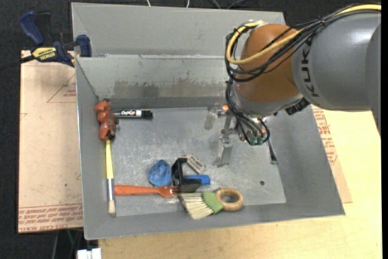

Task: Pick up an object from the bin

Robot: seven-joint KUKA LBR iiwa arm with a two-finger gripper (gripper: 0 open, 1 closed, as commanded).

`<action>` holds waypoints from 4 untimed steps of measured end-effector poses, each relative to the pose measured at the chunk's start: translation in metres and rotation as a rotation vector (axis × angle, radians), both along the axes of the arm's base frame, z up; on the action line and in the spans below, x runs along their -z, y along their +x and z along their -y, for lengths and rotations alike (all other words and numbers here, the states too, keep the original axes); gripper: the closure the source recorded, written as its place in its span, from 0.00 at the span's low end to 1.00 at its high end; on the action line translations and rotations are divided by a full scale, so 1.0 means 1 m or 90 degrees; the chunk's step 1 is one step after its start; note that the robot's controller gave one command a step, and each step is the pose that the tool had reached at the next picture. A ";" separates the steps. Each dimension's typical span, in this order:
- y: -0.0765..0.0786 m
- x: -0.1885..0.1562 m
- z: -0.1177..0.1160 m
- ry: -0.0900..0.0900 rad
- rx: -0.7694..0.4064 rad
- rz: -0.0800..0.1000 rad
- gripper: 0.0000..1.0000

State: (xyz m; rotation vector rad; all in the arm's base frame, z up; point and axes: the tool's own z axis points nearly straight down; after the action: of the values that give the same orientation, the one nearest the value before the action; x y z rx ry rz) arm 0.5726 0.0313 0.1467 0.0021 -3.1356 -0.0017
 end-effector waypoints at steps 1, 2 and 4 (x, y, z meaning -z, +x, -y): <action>0.002 -0.004 0.000 0.000 0.001 0.004 0.00; -0.035 0.065 -0.034 0.000 0.166 0.005 0.00; -0.072 0.050 -0.122 0.000 0.043 -0.005 0.00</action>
Offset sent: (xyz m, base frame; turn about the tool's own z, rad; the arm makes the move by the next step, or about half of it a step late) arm -0.0421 0.0397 -0.0767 0.3015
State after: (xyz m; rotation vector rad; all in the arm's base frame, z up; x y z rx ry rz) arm 0.5005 0.1529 0.0970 -0.1034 -3.1255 -0.0027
